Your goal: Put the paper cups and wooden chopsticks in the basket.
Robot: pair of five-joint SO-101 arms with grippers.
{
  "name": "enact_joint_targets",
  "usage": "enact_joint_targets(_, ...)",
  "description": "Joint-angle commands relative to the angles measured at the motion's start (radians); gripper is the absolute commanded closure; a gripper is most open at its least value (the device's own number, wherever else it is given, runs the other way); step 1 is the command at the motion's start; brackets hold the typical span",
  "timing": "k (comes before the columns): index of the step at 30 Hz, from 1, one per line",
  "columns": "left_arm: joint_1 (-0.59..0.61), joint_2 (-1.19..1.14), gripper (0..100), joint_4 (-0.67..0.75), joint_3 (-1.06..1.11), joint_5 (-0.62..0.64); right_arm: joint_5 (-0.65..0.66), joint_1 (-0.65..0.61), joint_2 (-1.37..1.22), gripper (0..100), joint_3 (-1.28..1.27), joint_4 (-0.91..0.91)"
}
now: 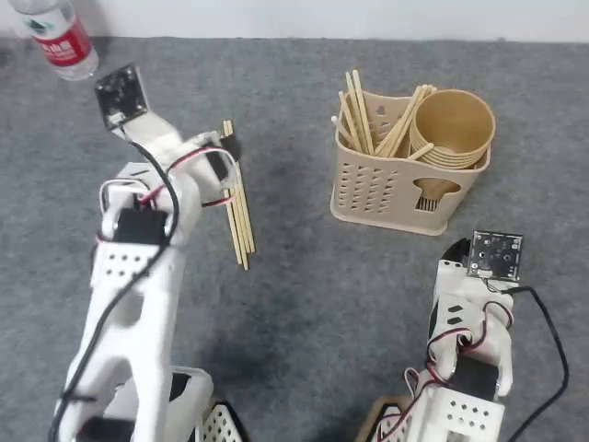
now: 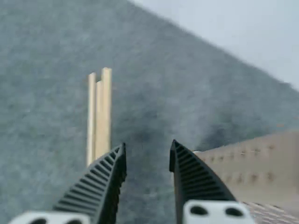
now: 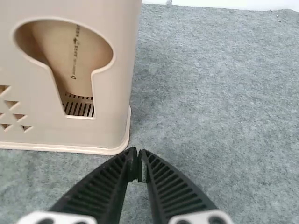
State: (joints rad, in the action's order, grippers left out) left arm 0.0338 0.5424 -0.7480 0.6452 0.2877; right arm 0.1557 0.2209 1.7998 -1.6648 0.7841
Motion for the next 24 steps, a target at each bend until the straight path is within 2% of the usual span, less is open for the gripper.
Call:
enact_joint_targets(1,0.063,-0.140,86,-0.002,-0.016,0.006,0.017,-0.007,0.010,99.0,-0.014,-0.015)
enact_joint_targets(9,0.109,-0.493,86,0.003,-0.153,0.008,0.017,-0.007,0.010,99.0,-0.014,-0.015)
enact_joint_targets(13,0.115,-0.641,91,0.002,-0.251,0.008,0.017,-0.007,0.010,99.0,-0.014,-0.015)
enact_joint_targets(16,0.109,-0.724,94,0.003,-0.308,0.008,0.017,-0.007,0.010,99.0,-0.014,-0.015)
enact_joint_targets(24,0.106,-0.847,94,0.002,-0.426,0.008,0.017,-0.007,0.010,99.0,-0.014,-0.015)
